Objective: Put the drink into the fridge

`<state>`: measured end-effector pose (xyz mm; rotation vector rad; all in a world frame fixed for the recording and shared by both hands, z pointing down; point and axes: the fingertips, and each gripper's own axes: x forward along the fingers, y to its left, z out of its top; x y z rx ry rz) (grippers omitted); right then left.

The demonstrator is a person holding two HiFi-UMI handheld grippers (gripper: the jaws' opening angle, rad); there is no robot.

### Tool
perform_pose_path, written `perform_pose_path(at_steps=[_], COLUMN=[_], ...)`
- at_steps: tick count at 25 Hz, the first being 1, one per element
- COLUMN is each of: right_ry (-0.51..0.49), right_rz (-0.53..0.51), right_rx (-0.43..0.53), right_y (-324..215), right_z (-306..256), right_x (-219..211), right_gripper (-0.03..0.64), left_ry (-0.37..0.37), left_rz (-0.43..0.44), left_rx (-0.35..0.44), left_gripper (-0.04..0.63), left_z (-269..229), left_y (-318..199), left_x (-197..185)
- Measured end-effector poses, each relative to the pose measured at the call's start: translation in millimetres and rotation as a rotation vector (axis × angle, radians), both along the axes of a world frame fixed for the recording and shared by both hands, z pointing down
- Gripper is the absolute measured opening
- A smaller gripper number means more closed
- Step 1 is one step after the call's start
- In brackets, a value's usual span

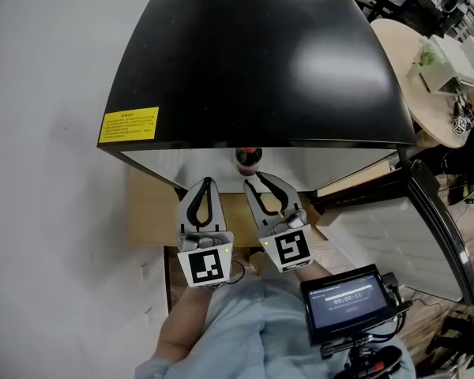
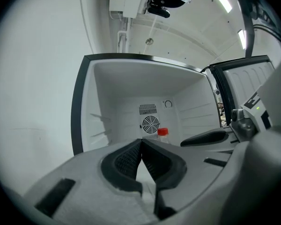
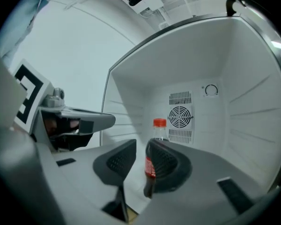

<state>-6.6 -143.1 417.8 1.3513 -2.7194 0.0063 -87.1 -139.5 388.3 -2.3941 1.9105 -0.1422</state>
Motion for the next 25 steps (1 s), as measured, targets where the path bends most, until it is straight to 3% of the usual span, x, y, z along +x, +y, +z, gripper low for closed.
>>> perform_pose_path(at_steps=[9, 25], right_ry=[-0.012, -0.015], right_rz=[0.074, 0.179], right_rx=[0.027, 0.089], right_y=[48, 99], right_z=[-9, -29], right_x=[-12, -5], right_gripper=[0.006, 0.005], left_ry=[-0.015, -0.027], left_rz=[0.058, 0.152], left_rx=[0.005, 0.060], left_gripper=[0.009, 0.009], left_z=[-8, -25], left_y=[46, 96], left_x=[-9, -3])
